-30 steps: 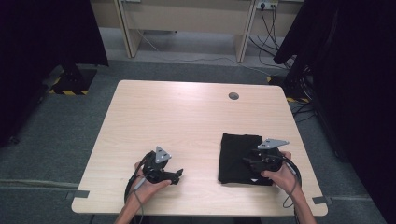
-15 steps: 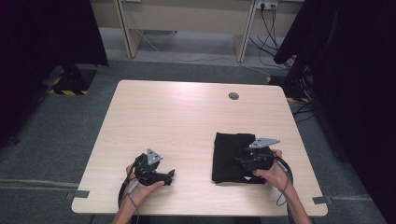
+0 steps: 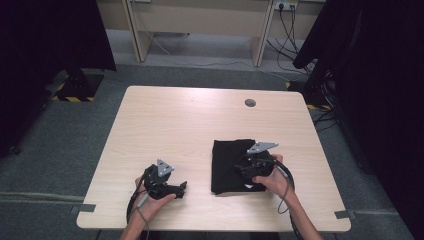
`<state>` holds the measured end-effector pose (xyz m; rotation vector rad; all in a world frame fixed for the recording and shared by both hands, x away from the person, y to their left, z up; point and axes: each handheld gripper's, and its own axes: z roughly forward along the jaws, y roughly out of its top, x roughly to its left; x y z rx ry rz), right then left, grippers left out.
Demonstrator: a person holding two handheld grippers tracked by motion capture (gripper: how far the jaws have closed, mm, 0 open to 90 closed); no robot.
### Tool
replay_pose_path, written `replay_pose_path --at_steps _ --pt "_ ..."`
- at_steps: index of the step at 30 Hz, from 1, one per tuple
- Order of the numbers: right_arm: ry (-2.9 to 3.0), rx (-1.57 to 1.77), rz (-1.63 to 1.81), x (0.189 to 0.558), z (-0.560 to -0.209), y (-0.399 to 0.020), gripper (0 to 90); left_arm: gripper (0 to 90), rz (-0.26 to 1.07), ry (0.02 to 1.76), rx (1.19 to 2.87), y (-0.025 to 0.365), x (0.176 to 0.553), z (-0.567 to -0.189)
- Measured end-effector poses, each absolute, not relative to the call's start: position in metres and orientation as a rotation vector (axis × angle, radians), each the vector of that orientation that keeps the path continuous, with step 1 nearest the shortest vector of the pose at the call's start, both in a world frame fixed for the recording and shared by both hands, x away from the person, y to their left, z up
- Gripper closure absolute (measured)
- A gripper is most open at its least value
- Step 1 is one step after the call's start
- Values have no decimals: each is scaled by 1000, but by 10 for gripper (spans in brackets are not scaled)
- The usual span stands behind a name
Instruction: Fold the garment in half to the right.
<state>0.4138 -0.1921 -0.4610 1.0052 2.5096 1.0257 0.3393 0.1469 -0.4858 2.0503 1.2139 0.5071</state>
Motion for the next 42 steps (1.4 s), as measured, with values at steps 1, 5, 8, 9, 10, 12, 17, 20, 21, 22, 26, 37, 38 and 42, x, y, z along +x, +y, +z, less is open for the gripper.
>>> replay_pose_path --at_steps 1,5,8,9,10,12,17,20,21,22,26,37,38,42 --pt "2500 1008 1043 413 -457 -197 376 38 506 1214 2051 147 339 -486" --pt "2440 1046 1057 401 -444 -219 381 39 505 1214 2050 147 339 -486" --pt "2431 1056 1044 389 -442 -232 392 40 505 1214 2050 147 339 -486" --pt "2434 1066 1033 385 -442 -234 397 40 506 1214 2049 147 339 -486" --pt "2445 1063 1018 381 -444 -235 407 40 505 1214 2050 147 339 -486" --pt "2472 1070 995 376 -447 -236 449 41 505 1214 2049 147 339 -486" --pt "2538 1067 1004 376 -462 -234 693 43 505 1215 2048 147 339 -486" --pt "2536 1042 1031 375 -454 -237 793 43 505 1215 2048 147 339 -486" --pt "2520 1032 1053 373 -449 -239 808 43 505 1215 2048 147 339 -486" --pt "2500 1023 1073 370 -443 -241 815 43 504 1215 2048 147 339 -486" --pt "2438 990 1083 360 -426 -249 831 43 505 1216 2047 147 339 -486" --pt "2468 1067 946 356 -460 -263 736 44 507 1221 2046 148 339 -486" --pt "2454 1066 930 356 -459 -263 668 44 507 1222 2045 148 339 -486" --pt "2405 1050 973 356 -448 -265 528 44 504 1217 2048 150 338 -486"
